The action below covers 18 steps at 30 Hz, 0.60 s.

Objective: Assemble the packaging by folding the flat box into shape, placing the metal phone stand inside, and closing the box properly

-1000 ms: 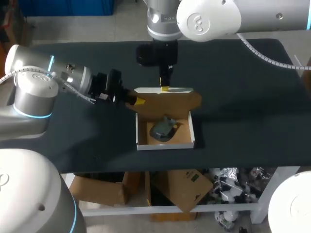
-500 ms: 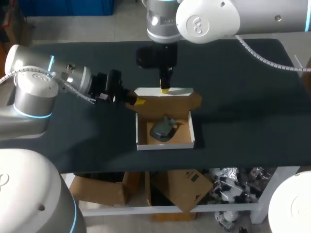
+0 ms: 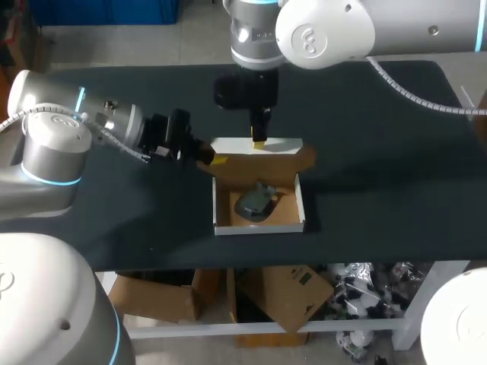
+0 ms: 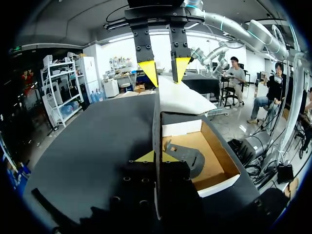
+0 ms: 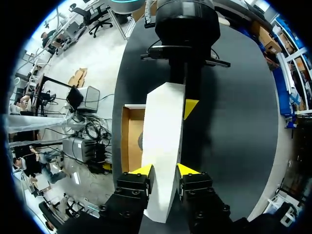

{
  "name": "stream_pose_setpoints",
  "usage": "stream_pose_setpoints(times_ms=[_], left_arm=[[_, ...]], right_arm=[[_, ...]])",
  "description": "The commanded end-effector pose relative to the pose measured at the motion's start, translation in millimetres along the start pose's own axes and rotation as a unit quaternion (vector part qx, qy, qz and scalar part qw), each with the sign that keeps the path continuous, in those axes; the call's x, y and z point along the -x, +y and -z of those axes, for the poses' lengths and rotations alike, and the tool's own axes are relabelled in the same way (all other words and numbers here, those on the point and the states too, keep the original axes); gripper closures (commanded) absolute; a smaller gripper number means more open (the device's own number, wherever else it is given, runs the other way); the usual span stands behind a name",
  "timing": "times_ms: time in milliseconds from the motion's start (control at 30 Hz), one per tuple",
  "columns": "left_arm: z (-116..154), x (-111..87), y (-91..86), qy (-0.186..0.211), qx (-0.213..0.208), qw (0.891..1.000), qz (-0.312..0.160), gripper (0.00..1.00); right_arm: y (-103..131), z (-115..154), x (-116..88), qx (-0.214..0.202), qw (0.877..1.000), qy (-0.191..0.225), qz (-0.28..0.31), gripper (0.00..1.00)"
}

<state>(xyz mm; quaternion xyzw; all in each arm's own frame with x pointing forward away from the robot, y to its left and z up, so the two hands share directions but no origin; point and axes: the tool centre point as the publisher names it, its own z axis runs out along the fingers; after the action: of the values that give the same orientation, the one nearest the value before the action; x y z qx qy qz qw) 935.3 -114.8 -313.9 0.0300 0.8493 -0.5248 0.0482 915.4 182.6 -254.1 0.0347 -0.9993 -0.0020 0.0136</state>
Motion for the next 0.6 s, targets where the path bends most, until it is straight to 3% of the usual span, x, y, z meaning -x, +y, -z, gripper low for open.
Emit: stream_pose_setpoints(times_ms=[33, 600], left_arm=[[-0.1, -0.7, 1.6, -0.001, -0.001, 1.000, 0.000, 1.00], [-0.1, -0.7, 1.6, -0.001, -0.001, 1.000, 0.000, 1.00]], right_arm=[[1.8, -3.4, 3.5, -0.003, 1.000, 0.007, 0.001, 0.68], [4.6, -11.9, 9.4, -0.005, 1.000, 0.022, 0.006, 0.70]])
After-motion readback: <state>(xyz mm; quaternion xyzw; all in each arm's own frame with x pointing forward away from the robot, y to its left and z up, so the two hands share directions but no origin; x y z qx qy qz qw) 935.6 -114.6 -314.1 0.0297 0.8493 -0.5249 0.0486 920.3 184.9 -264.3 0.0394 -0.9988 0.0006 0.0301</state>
